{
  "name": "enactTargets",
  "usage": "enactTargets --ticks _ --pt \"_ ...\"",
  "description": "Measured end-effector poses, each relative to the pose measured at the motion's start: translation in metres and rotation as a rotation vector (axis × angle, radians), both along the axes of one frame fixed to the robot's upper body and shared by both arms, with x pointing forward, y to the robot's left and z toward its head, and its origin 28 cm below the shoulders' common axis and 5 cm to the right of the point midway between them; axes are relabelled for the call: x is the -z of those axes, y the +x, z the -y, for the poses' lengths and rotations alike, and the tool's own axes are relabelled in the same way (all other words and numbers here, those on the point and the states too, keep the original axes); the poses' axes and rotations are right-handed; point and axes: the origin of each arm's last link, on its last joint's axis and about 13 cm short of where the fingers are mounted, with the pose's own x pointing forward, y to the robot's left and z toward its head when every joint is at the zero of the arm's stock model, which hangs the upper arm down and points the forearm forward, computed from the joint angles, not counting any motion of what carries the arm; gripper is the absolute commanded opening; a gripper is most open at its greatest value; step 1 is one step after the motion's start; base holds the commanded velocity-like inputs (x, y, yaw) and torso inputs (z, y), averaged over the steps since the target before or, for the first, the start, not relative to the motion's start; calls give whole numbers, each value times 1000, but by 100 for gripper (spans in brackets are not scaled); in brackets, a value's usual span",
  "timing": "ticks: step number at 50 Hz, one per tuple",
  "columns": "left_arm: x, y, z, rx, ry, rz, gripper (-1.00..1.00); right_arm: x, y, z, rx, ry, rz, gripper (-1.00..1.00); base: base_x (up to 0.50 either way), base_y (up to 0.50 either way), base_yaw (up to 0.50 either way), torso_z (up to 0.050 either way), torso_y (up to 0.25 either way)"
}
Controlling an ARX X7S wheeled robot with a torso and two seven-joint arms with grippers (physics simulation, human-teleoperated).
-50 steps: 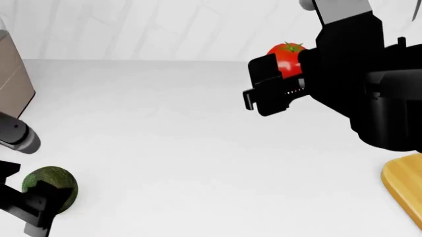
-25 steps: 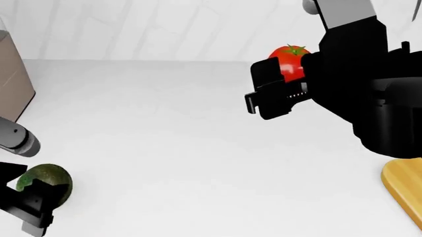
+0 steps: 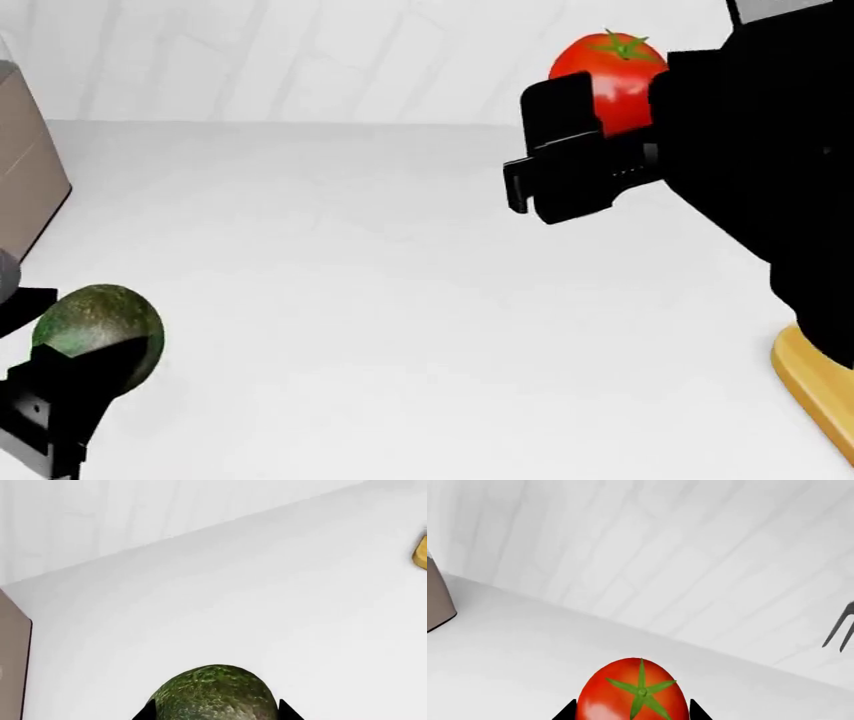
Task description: Place the avocado, onion, tomato and bell pepper on the cutting board.
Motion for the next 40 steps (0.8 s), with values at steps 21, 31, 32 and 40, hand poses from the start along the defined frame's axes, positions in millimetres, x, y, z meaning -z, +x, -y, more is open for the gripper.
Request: enactTargets --ticks 21,31,32,40 --pt "-35 -21 8 10 -44 185 -100 -3 -35 3 18 38 86 -100 0 -22 0 0 0" --pt "-41 -24 8 14 -57 205 -100 -2 -40 4 27 44 93 -100 0 -279 0 0 0" --pt "-41 -24 9 14 -58 206 -100 -2 -41 4 28 45 94 -100 0 -297 0 0 0" --pt "-43 -24 9 19 -61 208 -100 -2 -41 4 32 47 95 -100 0 -293 0 0 0"
